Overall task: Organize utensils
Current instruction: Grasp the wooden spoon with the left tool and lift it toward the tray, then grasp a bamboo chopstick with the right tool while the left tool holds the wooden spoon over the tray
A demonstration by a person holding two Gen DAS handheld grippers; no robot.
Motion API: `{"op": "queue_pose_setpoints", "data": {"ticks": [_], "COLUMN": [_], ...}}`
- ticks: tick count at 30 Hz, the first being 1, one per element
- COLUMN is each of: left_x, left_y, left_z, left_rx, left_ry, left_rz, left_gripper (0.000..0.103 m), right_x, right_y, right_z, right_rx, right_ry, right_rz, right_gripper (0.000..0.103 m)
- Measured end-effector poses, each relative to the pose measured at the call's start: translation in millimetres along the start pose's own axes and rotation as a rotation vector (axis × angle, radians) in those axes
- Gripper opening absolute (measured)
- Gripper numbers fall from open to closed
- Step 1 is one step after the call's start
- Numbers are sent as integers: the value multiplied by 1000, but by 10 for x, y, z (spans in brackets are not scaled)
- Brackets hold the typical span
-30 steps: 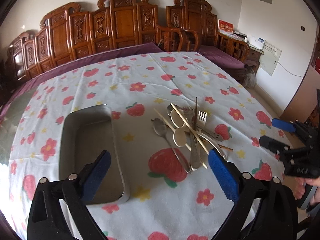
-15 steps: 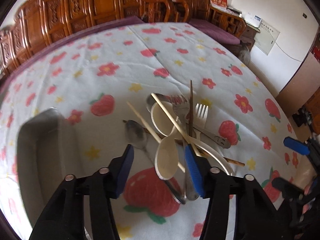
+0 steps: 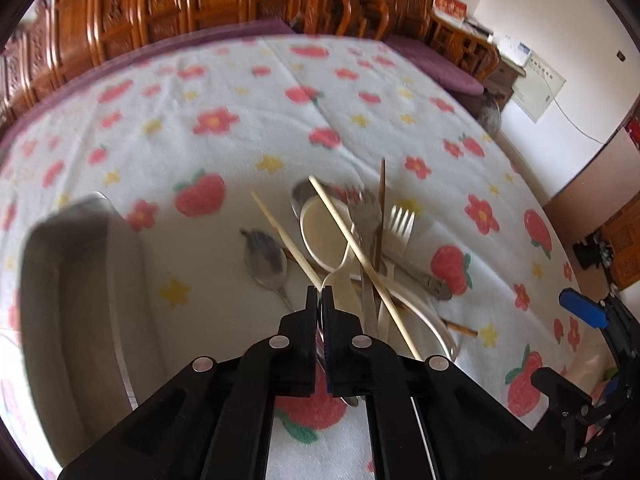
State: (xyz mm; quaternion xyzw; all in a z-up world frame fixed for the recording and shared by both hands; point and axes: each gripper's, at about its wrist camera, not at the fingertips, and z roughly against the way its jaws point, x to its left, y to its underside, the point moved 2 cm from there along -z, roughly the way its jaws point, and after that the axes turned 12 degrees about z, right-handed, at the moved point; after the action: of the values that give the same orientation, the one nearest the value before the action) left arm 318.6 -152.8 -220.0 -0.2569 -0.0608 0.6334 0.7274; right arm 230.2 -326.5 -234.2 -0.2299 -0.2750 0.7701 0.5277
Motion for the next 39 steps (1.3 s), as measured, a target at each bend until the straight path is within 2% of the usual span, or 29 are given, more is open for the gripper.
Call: {"op": "queue_pose_setpoints", "data": {"ticks": [7, 13, 17, 19, 22, 28, 34, 39], "left_x": [-150, 1, 122, 177, 256, 350, 438, 476], "left_y": [-43, 35, 168, 246, 365, 503, 556, 579], "left_z": [422, 698, 822, 862, 903, 1022, 1102, 1113], "left_rx": [-136, -199, -229, -237, -246, -276, -301, -312], "left_ry": [-65, -71, -52, -42, -27, 0, 48, 71], "left_rz": [-68, -38, -10, 0, 13, 19, 34, 37], "left_gripper": [1, 1, 1, 1, 1, 1, 1, 1], "right_x": [5, 40, 106, 152, 264, 322, 94, -67], "right_y": [-31, -27, -16, -9, -1, -89, -279, -477], "right_z": [60, 36, -18, -73, -169, -325, -513, -758], "right_rx": [-13, -7, -1, 12, 28, 30, 48, 81], "right_ry": [12, 2, -20, -44, -77, -75, -14, -20], "right_rz": [9, 7, 3, -7, -8, -27, 32, 91], "right_gripper": [84, 84, 83, 72, 61, 60, 60, 60]}}
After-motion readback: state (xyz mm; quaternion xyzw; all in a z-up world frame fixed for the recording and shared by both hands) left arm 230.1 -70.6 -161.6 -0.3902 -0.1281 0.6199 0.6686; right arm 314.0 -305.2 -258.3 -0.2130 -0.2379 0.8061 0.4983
